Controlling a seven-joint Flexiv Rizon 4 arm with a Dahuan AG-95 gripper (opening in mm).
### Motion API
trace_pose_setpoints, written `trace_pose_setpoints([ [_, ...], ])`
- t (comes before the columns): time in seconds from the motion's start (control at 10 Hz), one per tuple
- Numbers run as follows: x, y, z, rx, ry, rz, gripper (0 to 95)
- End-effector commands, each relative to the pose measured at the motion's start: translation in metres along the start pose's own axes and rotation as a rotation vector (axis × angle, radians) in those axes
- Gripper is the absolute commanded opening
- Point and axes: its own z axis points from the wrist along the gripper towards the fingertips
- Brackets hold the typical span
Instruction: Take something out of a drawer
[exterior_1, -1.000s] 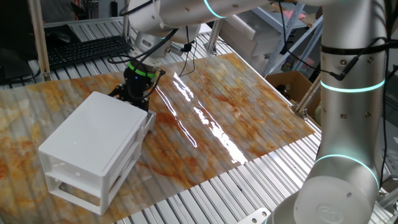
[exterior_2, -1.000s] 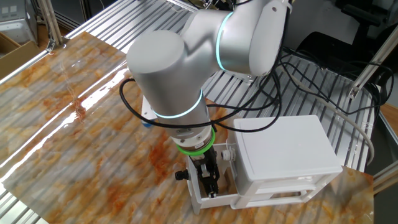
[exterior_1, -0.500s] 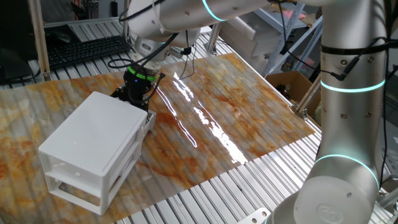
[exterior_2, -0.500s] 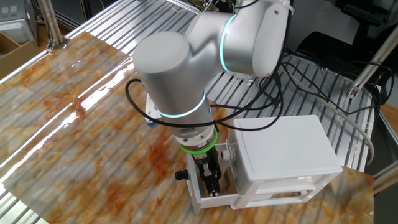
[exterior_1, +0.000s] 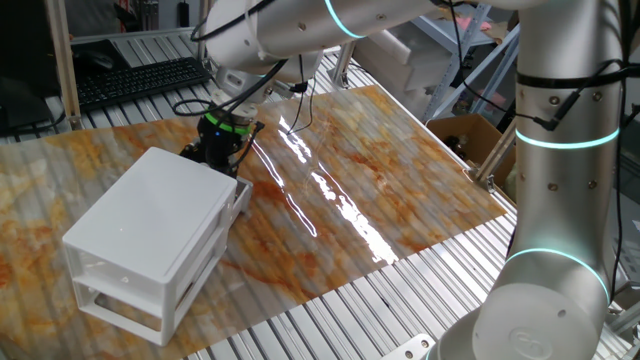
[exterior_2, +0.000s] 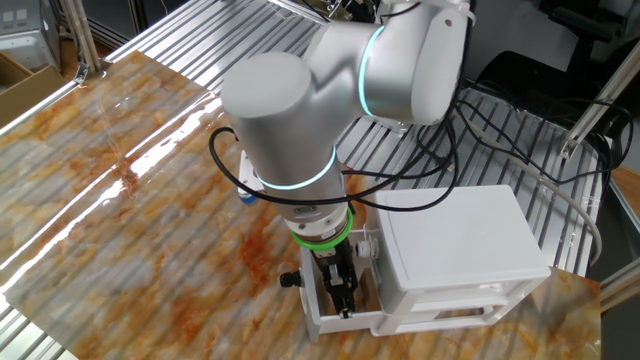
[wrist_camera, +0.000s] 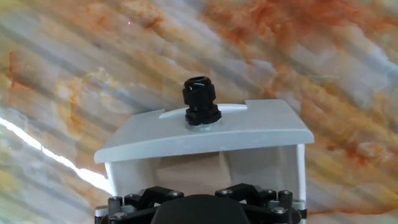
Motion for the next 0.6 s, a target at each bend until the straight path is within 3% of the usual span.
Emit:
trace_pose_setpoints([
  [0.1, 0.0001, -0.0004, 0.001, -0.008, -0.005, -0.002, 57.0],
  [0.2, -0.0002, -0.0003, 0.0018, -0.014, -0.009, -0.007, 38.0],
  [0.3, -0.0001, -0.0003, 0.0017, -0.013, -0.012, -0.031, 0.0],
  [0.6, 0.0001, -0.0002, 0.0006, -0.005, -0.024, -0.059, 0.0],
])
